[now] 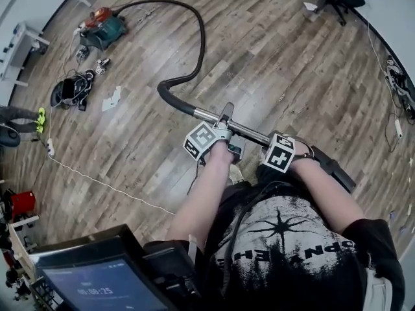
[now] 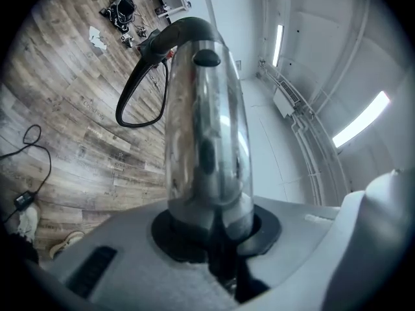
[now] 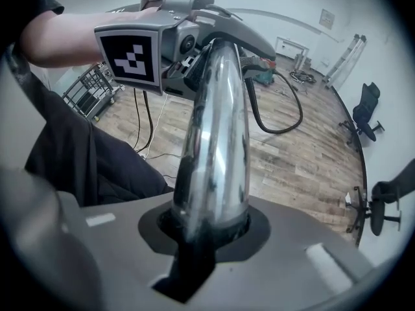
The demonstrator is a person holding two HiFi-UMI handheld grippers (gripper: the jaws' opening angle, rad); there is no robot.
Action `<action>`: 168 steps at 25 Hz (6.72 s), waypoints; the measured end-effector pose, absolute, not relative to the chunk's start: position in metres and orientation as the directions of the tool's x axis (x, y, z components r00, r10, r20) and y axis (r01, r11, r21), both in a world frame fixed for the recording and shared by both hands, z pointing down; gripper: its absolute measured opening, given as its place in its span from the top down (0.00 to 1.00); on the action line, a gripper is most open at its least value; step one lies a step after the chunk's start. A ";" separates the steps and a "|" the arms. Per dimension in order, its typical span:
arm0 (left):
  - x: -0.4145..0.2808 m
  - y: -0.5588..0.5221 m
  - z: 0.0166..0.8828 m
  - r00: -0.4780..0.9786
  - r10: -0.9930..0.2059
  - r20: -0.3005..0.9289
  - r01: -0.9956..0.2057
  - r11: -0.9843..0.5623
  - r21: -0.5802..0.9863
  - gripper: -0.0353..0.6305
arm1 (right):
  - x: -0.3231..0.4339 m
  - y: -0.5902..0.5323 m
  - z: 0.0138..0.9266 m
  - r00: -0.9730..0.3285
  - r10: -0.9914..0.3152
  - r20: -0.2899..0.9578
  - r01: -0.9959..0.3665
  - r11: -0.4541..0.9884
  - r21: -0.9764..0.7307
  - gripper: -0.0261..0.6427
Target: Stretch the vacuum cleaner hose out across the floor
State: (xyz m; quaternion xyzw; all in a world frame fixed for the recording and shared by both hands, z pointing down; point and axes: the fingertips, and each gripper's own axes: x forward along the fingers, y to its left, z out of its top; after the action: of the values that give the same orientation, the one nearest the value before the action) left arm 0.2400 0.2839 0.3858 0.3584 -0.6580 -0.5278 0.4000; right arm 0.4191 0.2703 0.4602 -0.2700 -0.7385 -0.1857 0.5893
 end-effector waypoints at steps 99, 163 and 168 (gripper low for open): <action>0.887 -0.048 0.573 0.483 -0.839 0.251 0.008 0.290 0.957 0.68 | 1.033 -0.009 0.605 0.019 0.131 0.991 0.163 0.978 -0.132 0.86; 1.019 -0.021 0.880 0.581 -0.656 0.482 -0.775 -0.264 0.575 0.95 | 1.282 -0.045 1.237 -0.088 0.179 0.980 0.113 0.979 -0.169 0.59; 1.022 -0.028 0.876 0.595 -0.646 0.479 -0.771 -0.289 0.567 0.95 | 1.294 -0.047 1.237 -0.084 0.168 0.982 0.061 0.985 -0.163 0.64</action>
State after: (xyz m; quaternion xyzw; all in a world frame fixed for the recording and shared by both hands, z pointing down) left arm 1.0225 -0.0284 0.8756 0.7990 -0.4433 0.0787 0.3987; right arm 1.2938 -0.0467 1.2374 -0.0777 -0.7352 0.0396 0.6722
